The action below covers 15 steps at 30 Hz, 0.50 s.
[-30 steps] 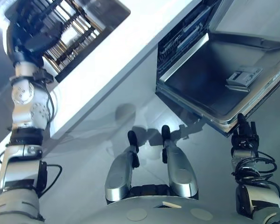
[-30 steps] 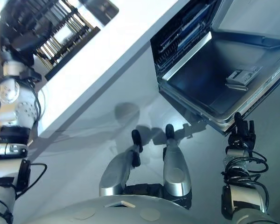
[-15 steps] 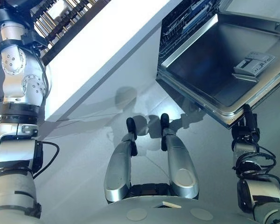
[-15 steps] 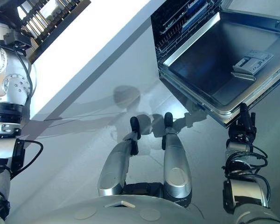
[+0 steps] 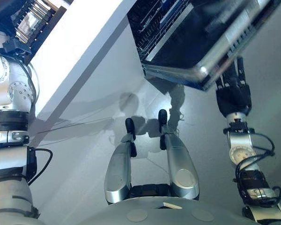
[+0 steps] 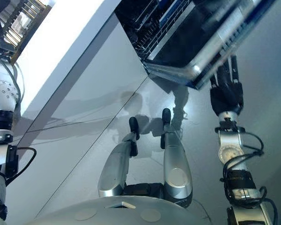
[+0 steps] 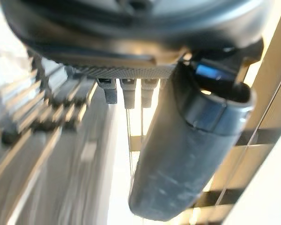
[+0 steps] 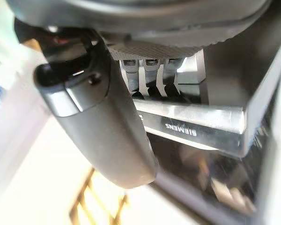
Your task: Pick up plates and place into dishwasher.
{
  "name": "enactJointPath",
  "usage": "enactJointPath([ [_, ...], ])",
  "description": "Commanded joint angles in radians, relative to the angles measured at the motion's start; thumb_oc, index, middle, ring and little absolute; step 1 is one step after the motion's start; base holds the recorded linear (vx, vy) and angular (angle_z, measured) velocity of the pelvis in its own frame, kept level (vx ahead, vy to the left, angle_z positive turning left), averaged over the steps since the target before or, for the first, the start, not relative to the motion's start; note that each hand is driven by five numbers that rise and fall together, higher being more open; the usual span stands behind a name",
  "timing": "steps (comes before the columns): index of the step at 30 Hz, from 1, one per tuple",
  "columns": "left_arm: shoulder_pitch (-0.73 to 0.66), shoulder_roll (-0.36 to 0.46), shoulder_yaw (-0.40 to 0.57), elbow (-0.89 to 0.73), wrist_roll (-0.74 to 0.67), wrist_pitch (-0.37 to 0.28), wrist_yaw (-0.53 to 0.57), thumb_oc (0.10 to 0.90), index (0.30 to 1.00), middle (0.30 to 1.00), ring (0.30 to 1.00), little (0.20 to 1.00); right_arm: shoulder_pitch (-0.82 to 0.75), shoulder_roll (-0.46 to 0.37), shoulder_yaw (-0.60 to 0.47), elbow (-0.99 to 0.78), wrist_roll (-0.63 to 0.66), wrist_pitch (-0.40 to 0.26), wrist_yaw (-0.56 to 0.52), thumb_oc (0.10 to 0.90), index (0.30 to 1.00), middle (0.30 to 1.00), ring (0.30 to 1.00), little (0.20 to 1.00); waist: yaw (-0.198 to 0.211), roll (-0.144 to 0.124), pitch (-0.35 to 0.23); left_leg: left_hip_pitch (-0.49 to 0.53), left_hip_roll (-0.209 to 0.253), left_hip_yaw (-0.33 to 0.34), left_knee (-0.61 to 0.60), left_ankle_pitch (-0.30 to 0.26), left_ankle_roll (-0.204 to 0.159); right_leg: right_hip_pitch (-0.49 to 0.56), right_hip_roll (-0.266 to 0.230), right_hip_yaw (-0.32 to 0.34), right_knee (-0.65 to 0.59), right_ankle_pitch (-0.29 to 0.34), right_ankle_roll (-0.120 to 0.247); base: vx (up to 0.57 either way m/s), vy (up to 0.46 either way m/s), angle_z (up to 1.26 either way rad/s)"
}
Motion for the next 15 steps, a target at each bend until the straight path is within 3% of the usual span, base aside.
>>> enactJointPath([
  [1,0.016,-0.005,0.017,-0.066,-0.007,-0.121,-0.024,0.8,0.9,0.9,0.9,0.9,-0.337,0.092,0.131,-0.313,-0.129,0.085,0.227,0.8,0.9,0.9,0.9,0.9,0.041,-0.069,-0.048,0.05,-0.095,0.077,0.023,-0.095,0.061,0.079,0.008,0.07,0.1,-0.131,0.022,0.08,0.085,0.13],
  [5,0.048,-0.014,0.037,-0.038,-0.017,-0.131,-0.059,0.8,0.9,0.9,0.9,0.9,-0.3,0.116,0.081,-0.288,-0.115,0.063,0.105,0.8,0.9,0.9,0.9,0.9,0.038,-0.079,-0.08,0.083,-0.096,0.088,0.005,-0.1,0.067,0.102,0.007,0.078,0.083,-0.124,0.03,0.09,0.073,0.28],
  [8,0.085,-0.018,0.057,-0.025,-0.01,-0.146,-0.08,0.8,0.9,0.9,0.9,0.9,-0.25,0.143,0.026,-0.234,-0.145,-0.002,-0.035,0.8,0.9,0.9,0.9,0.9,0.032,-0.084,-0.106,0.108,-0.099,0.095,-0.006,-0.107,0.071,0.122,0.007,0.085,0.07,-0.123,0.034,0.07,0.074,0.58],
  [15,0.26,-0.066,0.111,-0.156,0.033,-0.145,-0.086,0.8,0.9,0.9,0.9,0.9,-0.036,0.189,-0.064,-0.18,-0.184,-0.063,-0.113,0.8,0.9,0.9,0.9,0.9,0.024,-0.083,-0.169,0.182,-0.105,0.1,-0.07,-0.105,0.08,0.184,0.017,0.091,0.031,-0.126,0.044,0.05,0.043,0.11],
])
